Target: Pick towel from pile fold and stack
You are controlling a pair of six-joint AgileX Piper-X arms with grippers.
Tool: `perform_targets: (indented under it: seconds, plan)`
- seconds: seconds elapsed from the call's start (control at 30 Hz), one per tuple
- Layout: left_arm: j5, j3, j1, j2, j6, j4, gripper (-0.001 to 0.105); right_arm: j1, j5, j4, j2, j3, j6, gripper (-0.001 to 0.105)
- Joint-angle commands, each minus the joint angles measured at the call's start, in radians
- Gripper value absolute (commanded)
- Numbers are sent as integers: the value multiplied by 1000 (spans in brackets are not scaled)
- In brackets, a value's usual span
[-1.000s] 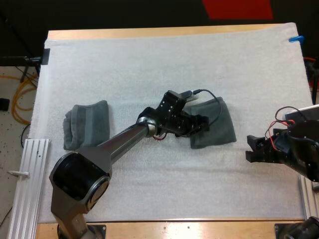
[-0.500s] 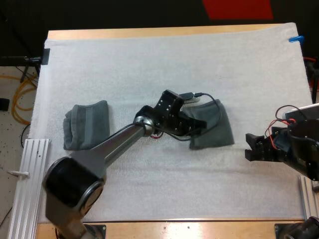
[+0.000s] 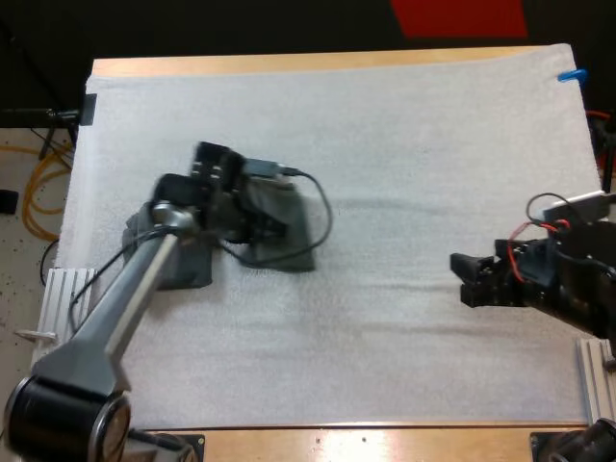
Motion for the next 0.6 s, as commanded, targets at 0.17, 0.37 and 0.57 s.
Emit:
perform_targets:
  seconds: [0.17, 0.37, 0.57]
  plan:
    - [-67, -75, 146, -51, 139, 136, 0, 2, -120, -76, 114, -1, 13, 63]
    - [-67, -134, 252, -51, 161, 213, 0, 2, -226, -146, 204, -1, 81, 63]
    - [-61, -136, 313, -46, 197, 294, 0, 2, -230, -150, 237, -1, 86, 63]
